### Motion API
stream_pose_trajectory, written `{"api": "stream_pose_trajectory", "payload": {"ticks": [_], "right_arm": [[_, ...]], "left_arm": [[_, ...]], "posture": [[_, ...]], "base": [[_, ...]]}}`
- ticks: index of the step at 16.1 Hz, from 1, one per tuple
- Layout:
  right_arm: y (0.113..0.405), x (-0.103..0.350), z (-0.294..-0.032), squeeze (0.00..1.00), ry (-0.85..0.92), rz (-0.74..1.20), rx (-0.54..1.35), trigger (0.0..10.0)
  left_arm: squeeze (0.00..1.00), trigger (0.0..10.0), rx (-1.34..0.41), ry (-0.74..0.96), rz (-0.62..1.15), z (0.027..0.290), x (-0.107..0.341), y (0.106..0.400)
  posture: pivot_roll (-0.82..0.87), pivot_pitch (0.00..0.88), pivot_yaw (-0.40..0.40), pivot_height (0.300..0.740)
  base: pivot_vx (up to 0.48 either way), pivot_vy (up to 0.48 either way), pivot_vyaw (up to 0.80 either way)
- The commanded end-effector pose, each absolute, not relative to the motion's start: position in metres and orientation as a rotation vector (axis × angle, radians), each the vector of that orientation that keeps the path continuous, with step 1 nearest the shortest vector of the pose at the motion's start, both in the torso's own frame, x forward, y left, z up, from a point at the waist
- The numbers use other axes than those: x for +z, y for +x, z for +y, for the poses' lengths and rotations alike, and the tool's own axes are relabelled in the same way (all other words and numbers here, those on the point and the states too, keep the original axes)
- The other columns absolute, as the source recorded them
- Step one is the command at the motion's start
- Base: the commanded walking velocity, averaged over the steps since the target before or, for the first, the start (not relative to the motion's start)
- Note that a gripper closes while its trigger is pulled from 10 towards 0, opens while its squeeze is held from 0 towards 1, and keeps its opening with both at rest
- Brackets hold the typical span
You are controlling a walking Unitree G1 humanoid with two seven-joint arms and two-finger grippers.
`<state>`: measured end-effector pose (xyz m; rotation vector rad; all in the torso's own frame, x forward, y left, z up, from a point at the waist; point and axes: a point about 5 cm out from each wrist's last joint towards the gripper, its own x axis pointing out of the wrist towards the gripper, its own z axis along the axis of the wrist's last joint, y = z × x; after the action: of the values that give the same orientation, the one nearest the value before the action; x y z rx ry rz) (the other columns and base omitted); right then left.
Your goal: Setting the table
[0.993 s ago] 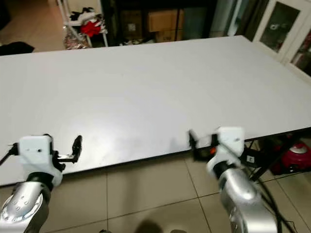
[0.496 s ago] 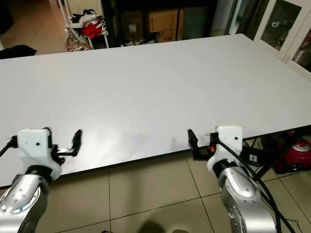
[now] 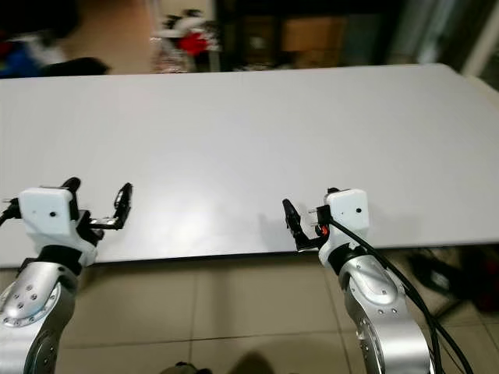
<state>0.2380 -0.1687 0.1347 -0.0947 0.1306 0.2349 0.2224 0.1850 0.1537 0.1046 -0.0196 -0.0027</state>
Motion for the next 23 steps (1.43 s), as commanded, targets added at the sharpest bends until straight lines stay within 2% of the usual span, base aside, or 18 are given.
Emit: {"api": "stream_pose_trajectory", "payload": {"ticks": [1,5,7,8,10,11,14,16,19,21,23], "right_arm": [[0.240,0.134,-0.171,1.00,-0.110,0.129,0.234,10.0],[0.238,0.140,-0.174,1.00,-0.136,0.119,0.256,10.0],[0.234,0.140,-0.173,1.00,-0.129,0.130,0.263,10.0],[0.231,0.138,-0.164,1.00,-0.122,0.148,0.320,10.0],[0.231,0.132,-0.159,1.00,-0.120,0.167,0.336,10.0],[0.233,0.134,-0.160,1.00,-0.115,0.165,0.344,10.0],[0.236,0.129,-0.165,1.00,-0.112,0.181,0.327,10.0],[0.230,0.127,-0.180,1.00,-0.100,0.192,0.261,10.0],[0.214,0.124,-0.196,1.00,-0.094,0.213,0.168,10.0],[0.205,0.127,-0.200,1.00,-0.097,0.217,0.142,10.0],[0.205,0.128,-0.196,1.00,-0.111,0.211,0.176,10.0]], "left_arm": [[1.00,10.0,-0.004,0.154,-0.001,0.186,0.151,0.219],[1.00,10.0,0.011,0.175,0.082,0.187,0.140,0.206],[1.00,10.0,0.003,0.147,0.097,0.191,0.139,0.199],[1.00,10.0,0.044,0.142,0.081,0.198,0.144,0.191],[1.00,10.0,0.083,0.155,0.071,0.202,0.143,0.187],[1.00,10.0,0.093,0.152,0.055,0.201,0.146,0.185],[1.00,10.0,0.056,0.167,0.038,0.190,0.147,0.188],[1.00,10.0,-0.012,0.184,0.019,0.178,0.144,0.200],[1.00,10.0,-0.095,0.163,0.035,0.164,0.138,0.211],[1.00,10.0,-0.097,0.125,0.036,0.165,0.135,0.209],[1.00,10.0,-0.045,0.120,0.056,0.168,0.130,0.202]], "posture": [[-0.14,0.000,0.073,0.740],[-0.18,0.000,0.073,0.740],[-0.16,0.000,0.040,0.740],[-0.12,0.000,-0.016,0.740],[-0.12,0.000,-0.014,0.740],[-0.10,0.000,-0.043,0.740],[-0.09,0.000,-0.024,0.740],[-0.13,0.000,0.038,0.740],[-0.20,0.000,0.072,0.740],[-0.23,0.000,0.087,0.740],[-0.21,0.000,0.064,0.740]], "base": [[0.000,0.000,0.80],[0.000,0.000,0.80],[0.000,0.000,0.80],[0.000,0.000,0.80],[0.000,0.000,0.80],[0.000,0.000,0.80],[0.000,0.000,0.80],[0.000,0.000,0.80],[0.000,0.000,0.80],[0.000,0.000,0.80],[0.000,0.000,0.80]]}}
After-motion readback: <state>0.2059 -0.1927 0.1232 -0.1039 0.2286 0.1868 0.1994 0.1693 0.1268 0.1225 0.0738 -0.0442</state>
